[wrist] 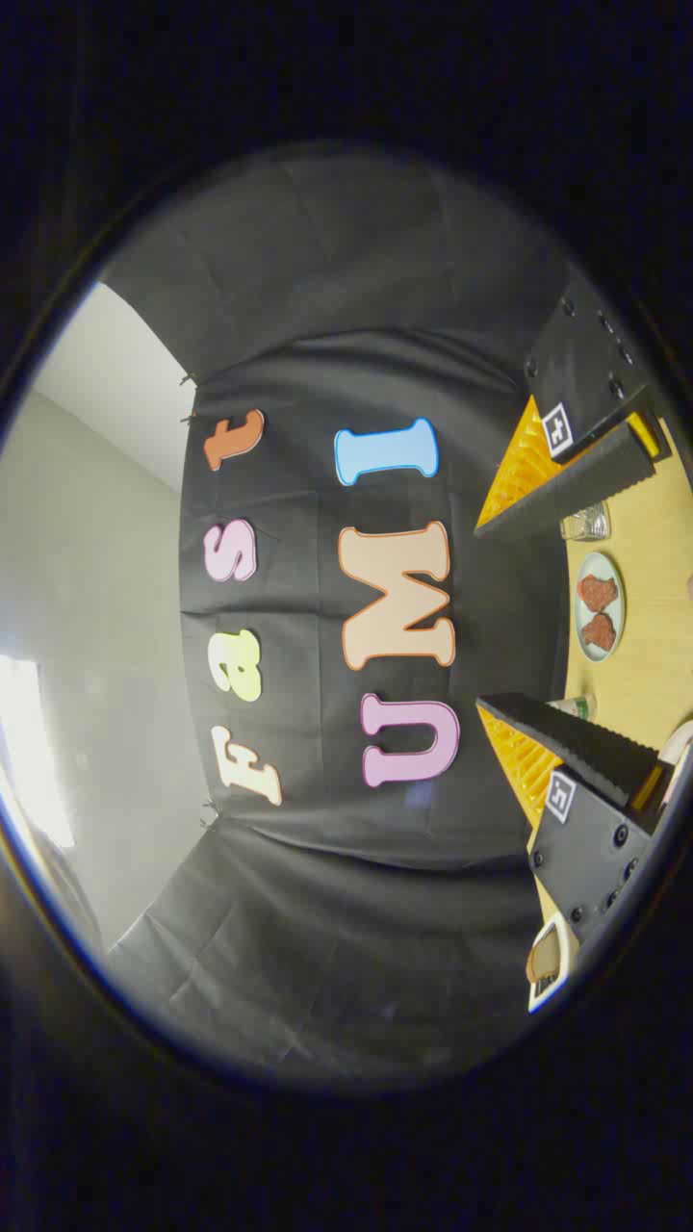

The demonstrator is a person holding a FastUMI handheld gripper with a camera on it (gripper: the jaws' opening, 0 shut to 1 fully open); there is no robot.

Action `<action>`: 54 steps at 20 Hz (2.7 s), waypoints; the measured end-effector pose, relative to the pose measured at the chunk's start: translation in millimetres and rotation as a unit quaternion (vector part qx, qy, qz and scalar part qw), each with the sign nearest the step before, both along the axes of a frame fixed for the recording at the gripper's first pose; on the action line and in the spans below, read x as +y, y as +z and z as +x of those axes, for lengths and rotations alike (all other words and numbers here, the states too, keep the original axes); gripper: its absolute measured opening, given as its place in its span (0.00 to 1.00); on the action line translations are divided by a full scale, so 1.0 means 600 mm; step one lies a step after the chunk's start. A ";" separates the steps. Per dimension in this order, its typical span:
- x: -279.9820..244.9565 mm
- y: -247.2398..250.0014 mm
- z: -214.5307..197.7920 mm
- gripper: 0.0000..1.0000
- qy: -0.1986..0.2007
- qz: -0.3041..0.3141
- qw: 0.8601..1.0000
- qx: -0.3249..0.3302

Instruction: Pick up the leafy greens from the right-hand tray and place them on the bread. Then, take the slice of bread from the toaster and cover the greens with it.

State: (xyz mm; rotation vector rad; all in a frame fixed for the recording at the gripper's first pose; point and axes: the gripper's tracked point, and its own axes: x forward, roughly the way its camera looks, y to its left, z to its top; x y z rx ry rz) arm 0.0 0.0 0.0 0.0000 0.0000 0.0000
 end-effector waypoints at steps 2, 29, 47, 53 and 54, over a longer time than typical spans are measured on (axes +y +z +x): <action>0.002 -0.003 -0.006 1.00 0.002 0.000 1.000 0.006; 0.081 -0.113 -0.031 1.00 0.194 -0.035 0.972 0.129; 0.103 -0.422 -0.147 1.00 0.399 -0.170 0.828 0.355; 0.090 -0.498 -0.190 1.00 0.413 -0.186 0.791 0.411; 0.089 -0.508 -0.196 1.00 0.418 -0.192 0.785 0.416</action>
